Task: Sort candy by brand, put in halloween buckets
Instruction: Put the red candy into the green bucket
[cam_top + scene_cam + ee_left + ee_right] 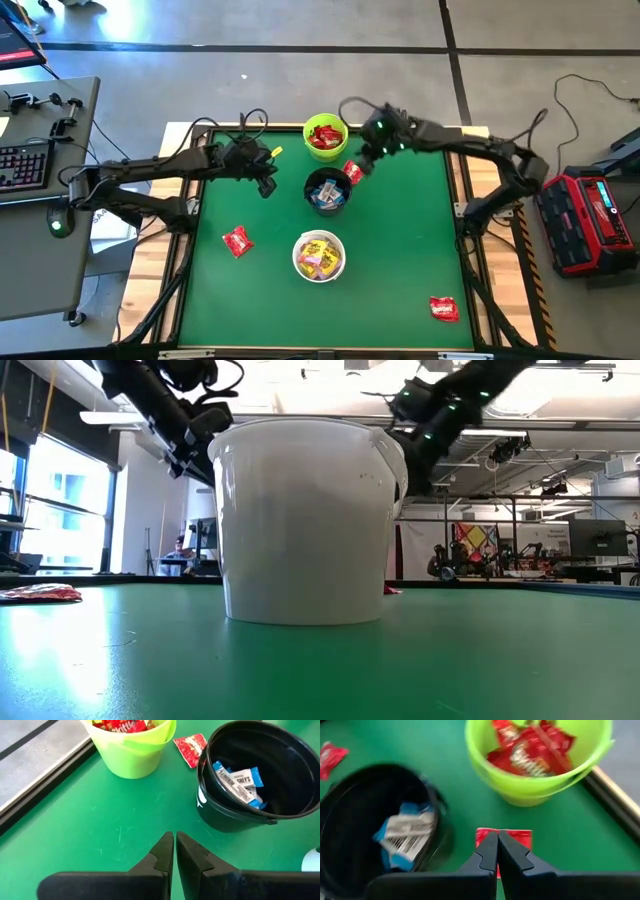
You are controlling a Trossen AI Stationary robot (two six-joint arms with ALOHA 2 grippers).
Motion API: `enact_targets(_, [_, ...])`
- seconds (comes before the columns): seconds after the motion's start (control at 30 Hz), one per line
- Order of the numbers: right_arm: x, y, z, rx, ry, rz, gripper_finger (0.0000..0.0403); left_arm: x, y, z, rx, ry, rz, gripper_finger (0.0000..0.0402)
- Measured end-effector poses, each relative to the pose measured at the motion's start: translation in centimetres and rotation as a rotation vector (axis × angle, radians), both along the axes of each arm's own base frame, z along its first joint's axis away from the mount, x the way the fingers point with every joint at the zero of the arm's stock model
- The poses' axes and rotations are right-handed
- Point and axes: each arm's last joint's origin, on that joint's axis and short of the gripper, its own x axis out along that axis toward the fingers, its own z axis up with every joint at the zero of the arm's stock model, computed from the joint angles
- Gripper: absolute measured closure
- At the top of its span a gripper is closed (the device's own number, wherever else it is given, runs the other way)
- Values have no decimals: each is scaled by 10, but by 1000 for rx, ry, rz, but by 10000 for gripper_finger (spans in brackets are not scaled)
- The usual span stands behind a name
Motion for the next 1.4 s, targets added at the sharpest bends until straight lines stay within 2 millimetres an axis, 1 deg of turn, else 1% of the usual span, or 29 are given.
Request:
enact_targets(0.07, [-5, 14, -13, -39, -34, 49, 403, -2, -1, 2, 1, -4, 0, 391])
enact_targets(0.13, [-11, 27, -32, -64, -26, 82, 403, -3, -1, 2, -1, 3, 0, 391])
enact_targets(0.23, [-16, 41, -58, -77, -2, 128, 394, -5, -2, 1, -7, 19, -1, 391])
enact_targets(0.3, [-16, 47, -71, -85, -9, 169, 376, -5, -2, 1, -8, 23, 0, 391])
enact_targets(0.4, [-15, 55, -92, -86, 20, 218, 334, -5, -2, 0, -10, 27, 0, 391])
enact_targets(0.5, [-8, 54, -101, -138, 43, 232, 296, -5, -2, 0, -13, 25, 3, 391])
enact_targets(0.57, [-4, 52, -109, -157, 80, 253, 280, -5, -2, 0, -15, 24, 5, 391])
enact_targets(0.67, [5, 47, -116, -204, 104, 230, 274, -6, -2, 0, -18, 30, 6, 391])
enact_targets(0.77, [11, 41, -124, -201, 133, 217, 273, -7, -2, -1, -27, 46, 13, 391])
enact_targets(0.87, [17, 38, -128, -197, 141, 217, 274, -8, -2, -3, -24, 66, 24, 391])
enact_targets(0.97, [19, 37, -134, -169, 144, 225, 289, -9, -2, -3, -23, 75, 28, 391])
enact_targets(1.07, [20, 37, -139, -152, 155, 233, 321, -9, -2, -3, -23, 75, 29, 391])
enact_targets(1.17, [19, 38, -141, -134, 165, 217, 373, -9, -2, -3, -22, 74, 29, 391])
enact_targets(1.23, [19, 38, -140, -127, 166, 201, 394, -9, -2, -3, -22, 75, 29, 391])
enact_targets(1.4, [15, 38, -134, -104, 164, 151, 401, -9, -2, -3, -21, 74, 32, 391])
